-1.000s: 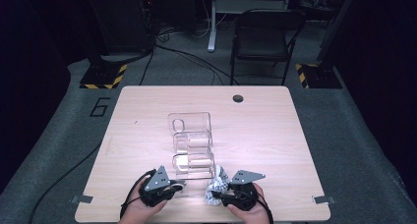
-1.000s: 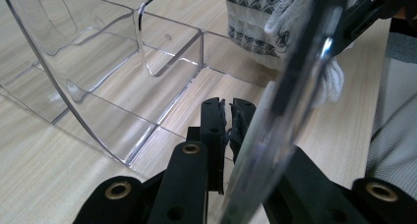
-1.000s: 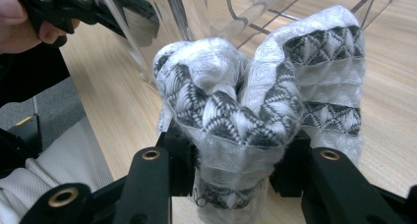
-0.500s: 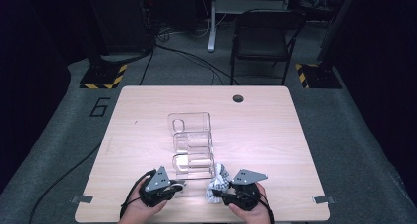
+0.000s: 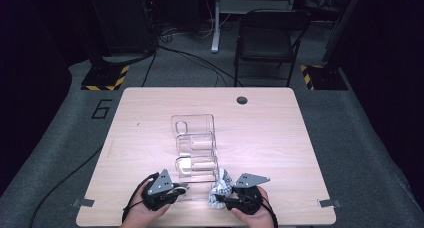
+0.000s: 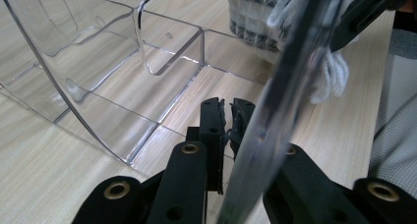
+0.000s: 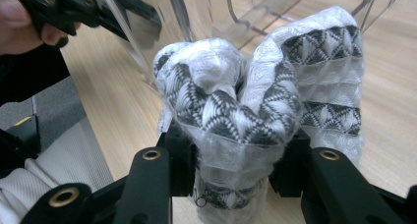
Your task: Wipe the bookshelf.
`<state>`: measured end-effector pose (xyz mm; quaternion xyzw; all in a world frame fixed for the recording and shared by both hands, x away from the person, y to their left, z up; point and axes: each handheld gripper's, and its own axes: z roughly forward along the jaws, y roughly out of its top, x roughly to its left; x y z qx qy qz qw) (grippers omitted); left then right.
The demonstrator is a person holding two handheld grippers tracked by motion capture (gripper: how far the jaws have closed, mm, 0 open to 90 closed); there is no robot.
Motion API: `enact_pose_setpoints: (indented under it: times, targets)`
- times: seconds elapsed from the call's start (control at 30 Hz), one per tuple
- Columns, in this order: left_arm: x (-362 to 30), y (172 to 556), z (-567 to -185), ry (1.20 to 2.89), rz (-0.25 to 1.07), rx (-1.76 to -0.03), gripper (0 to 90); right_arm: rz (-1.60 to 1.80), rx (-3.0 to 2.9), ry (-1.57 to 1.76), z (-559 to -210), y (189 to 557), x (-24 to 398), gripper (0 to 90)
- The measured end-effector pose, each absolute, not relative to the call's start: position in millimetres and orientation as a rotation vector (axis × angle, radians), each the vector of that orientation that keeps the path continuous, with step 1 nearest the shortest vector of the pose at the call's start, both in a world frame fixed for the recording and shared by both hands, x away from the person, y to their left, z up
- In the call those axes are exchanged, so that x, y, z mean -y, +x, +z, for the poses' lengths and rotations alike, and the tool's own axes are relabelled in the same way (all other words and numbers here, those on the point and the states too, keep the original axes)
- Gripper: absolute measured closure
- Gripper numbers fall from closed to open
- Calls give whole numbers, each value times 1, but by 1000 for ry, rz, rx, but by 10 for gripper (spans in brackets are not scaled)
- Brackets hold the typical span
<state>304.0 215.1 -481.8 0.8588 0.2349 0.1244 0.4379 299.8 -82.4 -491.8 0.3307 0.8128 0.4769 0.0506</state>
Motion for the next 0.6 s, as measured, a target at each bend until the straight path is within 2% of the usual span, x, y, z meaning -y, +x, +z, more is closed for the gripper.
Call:
enact_pose_setpoints:
  times: [0.6]
  targets:
    - [-215,304,-482,2136,311,-583,826,1457,-2473,998,-492,300,82,600]
